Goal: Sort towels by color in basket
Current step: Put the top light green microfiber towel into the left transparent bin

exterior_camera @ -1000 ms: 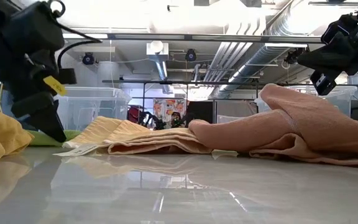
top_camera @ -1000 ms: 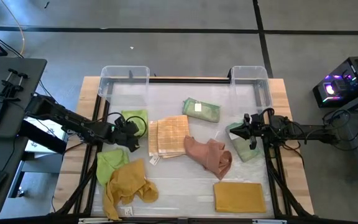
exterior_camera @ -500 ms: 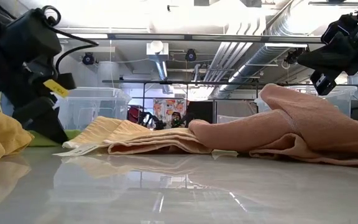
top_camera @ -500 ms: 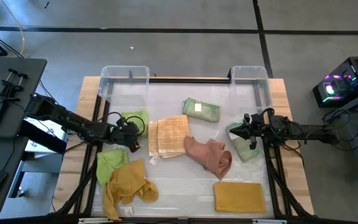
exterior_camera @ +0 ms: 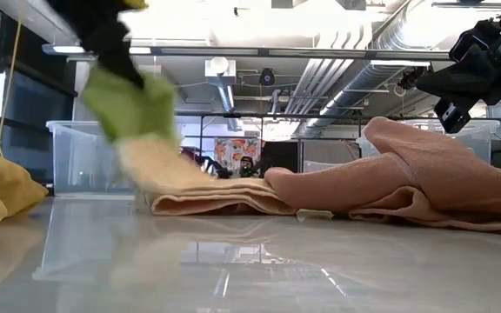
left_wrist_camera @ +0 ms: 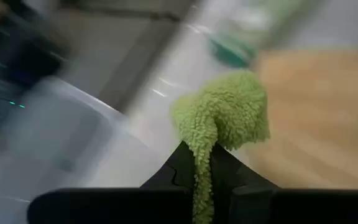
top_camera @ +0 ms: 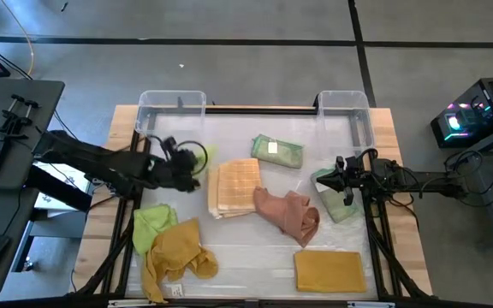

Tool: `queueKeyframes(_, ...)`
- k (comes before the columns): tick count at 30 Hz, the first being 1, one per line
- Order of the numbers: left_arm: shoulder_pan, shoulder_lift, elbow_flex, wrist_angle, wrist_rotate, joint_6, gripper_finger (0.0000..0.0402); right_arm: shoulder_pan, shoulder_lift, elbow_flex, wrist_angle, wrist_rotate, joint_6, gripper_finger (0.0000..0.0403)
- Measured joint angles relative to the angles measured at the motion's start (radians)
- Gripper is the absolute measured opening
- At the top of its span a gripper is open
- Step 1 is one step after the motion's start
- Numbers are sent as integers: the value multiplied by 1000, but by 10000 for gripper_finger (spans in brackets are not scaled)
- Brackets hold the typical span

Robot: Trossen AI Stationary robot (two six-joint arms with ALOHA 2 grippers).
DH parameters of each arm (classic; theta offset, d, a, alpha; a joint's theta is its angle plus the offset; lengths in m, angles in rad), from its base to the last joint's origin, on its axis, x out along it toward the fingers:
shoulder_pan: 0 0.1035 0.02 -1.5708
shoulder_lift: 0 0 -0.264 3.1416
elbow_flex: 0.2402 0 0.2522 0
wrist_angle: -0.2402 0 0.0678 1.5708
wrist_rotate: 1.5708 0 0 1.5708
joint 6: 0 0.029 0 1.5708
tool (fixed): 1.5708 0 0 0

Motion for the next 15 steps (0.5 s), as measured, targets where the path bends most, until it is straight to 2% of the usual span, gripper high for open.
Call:
queueKeyframes(2, 27, -2, 65, -24, -92, 88, 5, 0, 0, 0, 0, 0, 0, 0)
queueKeyframes(4, 67, -1, 110, -34, -139, 180, 5, 0, 0, 0, 0, 0, 0, 0)
queueKeyframes(10, 265, 0, 150, -42, -155, 370, 5, 0, 0, 0, 0, 0, 0, 0)
queueKeyframes(15, 456, 1, 149, -45, -152, 410, 20, 0, 0, 0, 0, 0, 0, 0)
